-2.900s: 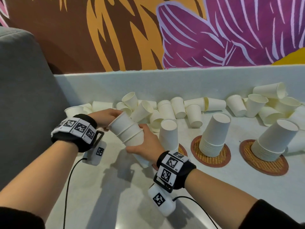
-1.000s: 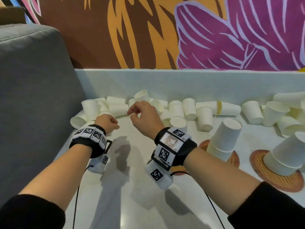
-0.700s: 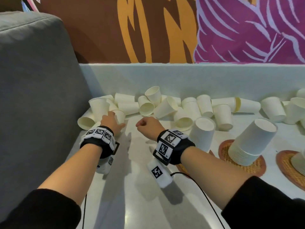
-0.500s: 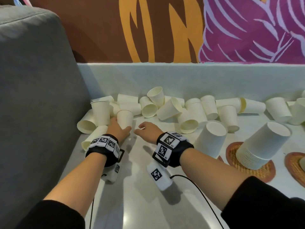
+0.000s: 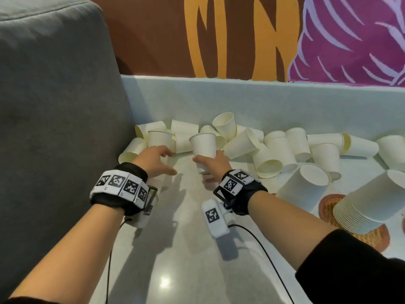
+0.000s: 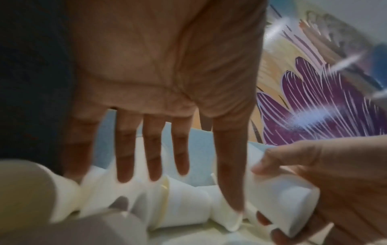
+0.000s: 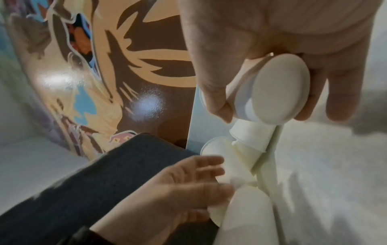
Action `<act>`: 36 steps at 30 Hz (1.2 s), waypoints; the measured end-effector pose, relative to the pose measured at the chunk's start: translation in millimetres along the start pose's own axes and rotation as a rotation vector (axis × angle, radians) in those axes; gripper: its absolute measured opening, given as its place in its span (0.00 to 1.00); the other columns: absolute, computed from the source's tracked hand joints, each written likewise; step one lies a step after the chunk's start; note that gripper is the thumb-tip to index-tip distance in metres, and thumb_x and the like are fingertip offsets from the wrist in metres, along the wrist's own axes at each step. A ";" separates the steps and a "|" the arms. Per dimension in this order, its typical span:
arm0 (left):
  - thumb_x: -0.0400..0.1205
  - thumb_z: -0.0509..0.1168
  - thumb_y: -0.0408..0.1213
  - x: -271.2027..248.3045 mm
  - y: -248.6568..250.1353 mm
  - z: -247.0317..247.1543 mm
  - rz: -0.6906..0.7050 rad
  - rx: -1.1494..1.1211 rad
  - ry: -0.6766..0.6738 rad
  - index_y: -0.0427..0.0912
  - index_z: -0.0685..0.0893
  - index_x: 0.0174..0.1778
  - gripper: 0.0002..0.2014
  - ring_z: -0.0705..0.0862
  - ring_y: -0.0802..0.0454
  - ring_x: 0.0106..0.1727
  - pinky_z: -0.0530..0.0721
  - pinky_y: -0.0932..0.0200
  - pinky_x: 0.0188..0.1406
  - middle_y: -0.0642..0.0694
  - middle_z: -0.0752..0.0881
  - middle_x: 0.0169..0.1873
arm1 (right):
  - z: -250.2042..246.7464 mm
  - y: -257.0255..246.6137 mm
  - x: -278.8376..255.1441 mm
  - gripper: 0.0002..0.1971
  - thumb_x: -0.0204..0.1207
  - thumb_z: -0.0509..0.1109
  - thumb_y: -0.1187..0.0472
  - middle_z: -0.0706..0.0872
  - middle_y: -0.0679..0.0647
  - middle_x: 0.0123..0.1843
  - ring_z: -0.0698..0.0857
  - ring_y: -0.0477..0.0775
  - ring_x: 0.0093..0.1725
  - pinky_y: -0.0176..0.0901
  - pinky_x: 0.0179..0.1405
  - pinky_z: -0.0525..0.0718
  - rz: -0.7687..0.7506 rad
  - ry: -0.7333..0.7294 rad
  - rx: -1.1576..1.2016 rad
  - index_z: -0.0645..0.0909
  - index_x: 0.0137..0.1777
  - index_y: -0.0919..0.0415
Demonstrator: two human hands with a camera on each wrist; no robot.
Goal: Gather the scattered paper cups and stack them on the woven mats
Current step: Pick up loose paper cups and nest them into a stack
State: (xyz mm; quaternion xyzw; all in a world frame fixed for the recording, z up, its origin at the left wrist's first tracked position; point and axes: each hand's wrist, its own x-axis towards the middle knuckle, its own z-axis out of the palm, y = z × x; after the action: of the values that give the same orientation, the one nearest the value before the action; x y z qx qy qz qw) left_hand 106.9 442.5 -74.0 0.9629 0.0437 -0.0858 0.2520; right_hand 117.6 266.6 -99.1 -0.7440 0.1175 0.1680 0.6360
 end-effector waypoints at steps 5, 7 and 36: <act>0.65 0.81 0.31 -14.3 -21.6 5.2 -0.135 0.222 -0.238 0.52 0.66 0.77 0.46 0.77 0.39 0.65 0.80 0.51 0.57 0.39 0.73 0.68 | -16.6 -1.0 -2.8 0.32 0.68 0.77 0.56 0.79 0.57 0.58 0.81 0.59 0.54 0.53 0.48 0.84 -0.118 -0.023 -0.181 0.70 0.70 0.61; 0.71 0.74 0.28 -12.3 -27.9 12.3 -0.096 0.200 -0.168 0.52 0.68 0.75 0.38 0.78 0.39 0.63 0.82 0.50 0.57 0.38 0.75 0.66 | -23.2 0.3 -5.4 0.34 0.67 0.79 0.57 0.79 0.56 0.59 0.80 0.60 0.58 0.56 0.57 0.82 -0.165 -0.028 -0.268 0.70 0.71 0.60; 0.85 0.57 0.39 -55.4 237.5 28.8 0.458 -0.608 -0.267 0.40 0.78 0.42 0.10 0.68 0.56 0.21 0.63 0.68 0.17 0.49 0.81 0.28 | -162.8 -79.6 -114.9 0.54 0.39 0.85 0.45 0.85 0.62 0.55 0.87 0.65 0.55 0.53 0.46 0.86 -0.557 0.345 0.448 0.72 0.68 0.66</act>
State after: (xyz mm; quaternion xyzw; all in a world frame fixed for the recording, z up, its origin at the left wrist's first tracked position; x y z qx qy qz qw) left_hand 78.7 219.5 25.2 0.8097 -0.1819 -0.1350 0.5414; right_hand 59.7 114.7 40.8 -0.6075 0.0501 -0.1682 0.7747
